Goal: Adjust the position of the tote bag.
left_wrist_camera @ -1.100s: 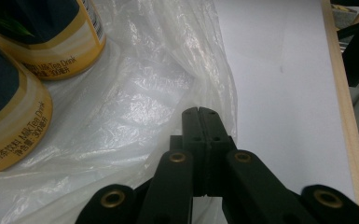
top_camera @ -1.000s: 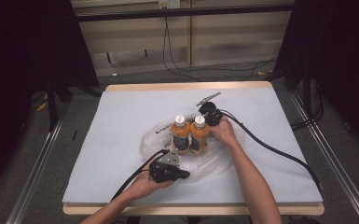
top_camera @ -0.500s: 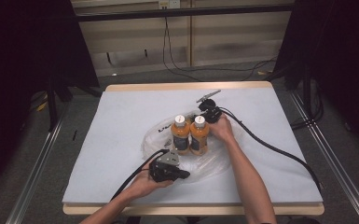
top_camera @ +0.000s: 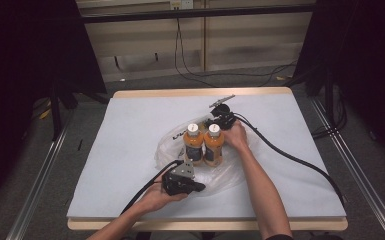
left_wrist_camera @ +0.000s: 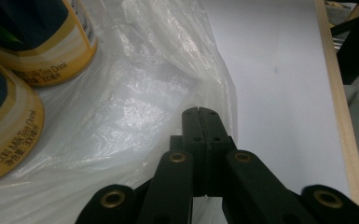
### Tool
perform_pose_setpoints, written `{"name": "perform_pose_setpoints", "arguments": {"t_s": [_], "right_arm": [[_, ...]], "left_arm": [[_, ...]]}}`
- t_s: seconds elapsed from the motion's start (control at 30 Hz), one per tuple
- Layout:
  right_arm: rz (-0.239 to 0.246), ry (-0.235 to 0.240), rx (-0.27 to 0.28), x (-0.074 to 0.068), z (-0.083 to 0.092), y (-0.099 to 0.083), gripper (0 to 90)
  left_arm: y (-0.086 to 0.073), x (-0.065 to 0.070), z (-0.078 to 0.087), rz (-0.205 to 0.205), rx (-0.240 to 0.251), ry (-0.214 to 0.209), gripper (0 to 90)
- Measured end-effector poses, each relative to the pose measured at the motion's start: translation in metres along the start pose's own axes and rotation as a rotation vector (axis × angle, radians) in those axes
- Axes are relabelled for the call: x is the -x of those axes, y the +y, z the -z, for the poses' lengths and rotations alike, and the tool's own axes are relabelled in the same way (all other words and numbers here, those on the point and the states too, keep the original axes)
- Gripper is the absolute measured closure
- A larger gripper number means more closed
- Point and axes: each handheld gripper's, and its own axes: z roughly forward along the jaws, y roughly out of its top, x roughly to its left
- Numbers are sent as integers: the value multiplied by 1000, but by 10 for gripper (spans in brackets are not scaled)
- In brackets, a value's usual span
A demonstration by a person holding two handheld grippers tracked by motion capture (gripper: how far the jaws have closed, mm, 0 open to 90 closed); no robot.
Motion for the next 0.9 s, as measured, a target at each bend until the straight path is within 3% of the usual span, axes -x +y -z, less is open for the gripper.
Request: {"name": "perform_pose_setpoints", "arguments": {"t_s": [0.3,0.33,0.43,0.47,0.5,0.6,0.73,0.8,0.9], "right_arm": [[-6,-25,0,2,-2,3,900],[-26,16,0,3,-1,2,900],[-23,36,-1,2,2,2,900],[-15,76,22,-1,10,4,900],[-5,79,28,-2,13,5,900],[21,100,51,-7,30,9,871],[35,82,58,-11,49,9,871],[43,78,72,-11,65,1,842],[49,70,88,-15,77,-6,824]], "left_arm": [[0,2,1,4,-7,-12,900],[1,2,2,1,-5,-4,900],[5,1,8,15,50,-16,900],[8,-1,13,37,86,-15,875],[8,-3,15,48,112,-20,876],[10,-5,25,57,133,0,878],[12,-9,37,72,173,29,878],[13,-19,54,83,207,73,873],[15,-27,68,105,242,98,874]]}}
